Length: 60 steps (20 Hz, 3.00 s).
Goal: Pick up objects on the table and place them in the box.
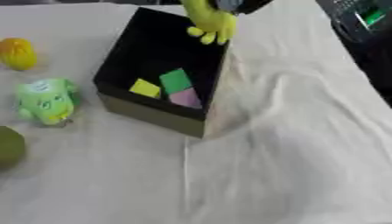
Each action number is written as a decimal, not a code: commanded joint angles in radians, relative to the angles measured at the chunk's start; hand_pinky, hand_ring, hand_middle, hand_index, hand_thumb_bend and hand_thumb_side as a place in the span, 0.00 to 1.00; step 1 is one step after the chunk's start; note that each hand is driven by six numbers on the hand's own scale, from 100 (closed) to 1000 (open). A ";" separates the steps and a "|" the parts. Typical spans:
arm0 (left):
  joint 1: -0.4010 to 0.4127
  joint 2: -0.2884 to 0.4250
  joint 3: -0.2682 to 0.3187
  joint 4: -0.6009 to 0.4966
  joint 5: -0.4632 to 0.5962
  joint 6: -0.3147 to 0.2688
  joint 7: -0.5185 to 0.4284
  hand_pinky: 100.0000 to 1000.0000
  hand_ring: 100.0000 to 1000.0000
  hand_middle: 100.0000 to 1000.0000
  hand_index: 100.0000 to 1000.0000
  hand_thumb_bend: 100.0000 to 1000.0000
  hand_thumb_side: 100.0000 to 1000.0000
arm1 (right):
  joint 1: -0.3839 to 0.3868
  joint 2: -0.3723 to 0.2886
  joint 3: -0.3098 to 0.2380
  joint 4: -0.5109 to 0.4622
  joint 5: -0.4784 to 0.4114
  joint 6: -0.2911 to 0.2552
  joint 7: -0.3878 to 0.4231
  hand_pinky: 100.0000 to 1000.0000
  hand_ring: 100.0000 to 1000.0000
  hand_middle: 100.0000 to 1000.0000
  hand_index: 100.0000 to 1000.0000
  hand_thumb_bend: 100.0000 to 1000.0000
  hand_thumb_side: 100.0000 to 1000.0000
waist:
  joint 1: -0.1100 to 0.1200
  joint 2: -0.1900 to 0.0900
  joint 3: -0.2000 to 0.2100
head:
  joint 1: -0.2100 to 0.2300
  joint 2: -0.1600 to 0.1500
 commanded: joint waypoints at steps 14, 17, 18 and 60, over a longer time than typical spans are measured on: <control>-0.022 0.011 0.005 -0.015 -0.006 -0.006 0.003 0.82 0.81 0.78 0.87 0.34 0.58 | -0.001 0.016 0.012 0.093 0.148 -0.162 0.106 0.86 0.91 0.78 0.87 0.09 0.40 | -0.019 -0.018 0.008 | 0.019 -0.005; -0.022 0.011 0.004 -0.015 -0.007 -0.005 0.003 0.82 0.81 0.78 0.87 0.34 0.58 | 0.001 0.013 0.007 0.088 0.150 -0.163 0.098 0.86 0.91 0.78 0.87 0.09 0.40 | -0.018 -0.022 0.005 | 0.020 -0.003; -0.022 0.011 0.004 -0.015 -0.008 -0.005 0.003 0.82 0.81 0.78 0.87 0.35 0.58 | 0.001 0.011 0.006 0.085 0.148 -0.163 0.095 0.86 0.91 0.78 0.87 0.09 0.40 | -0.017 -0.023 0.004 | 0.020 -0.002; 0.031 0.322 -0.042 -0.015 -0.431 0.135 -0.725 0.88 0.85 0.81 0.91 0.40 0.48 | 0.626 -0.542 -0.419 -0.602 -0.405 -0.108 -0.568 0.82 0.82 0.64 0.77 0.00 0.63 | 0.032 -0.083 -0.059 | 0.210 0.036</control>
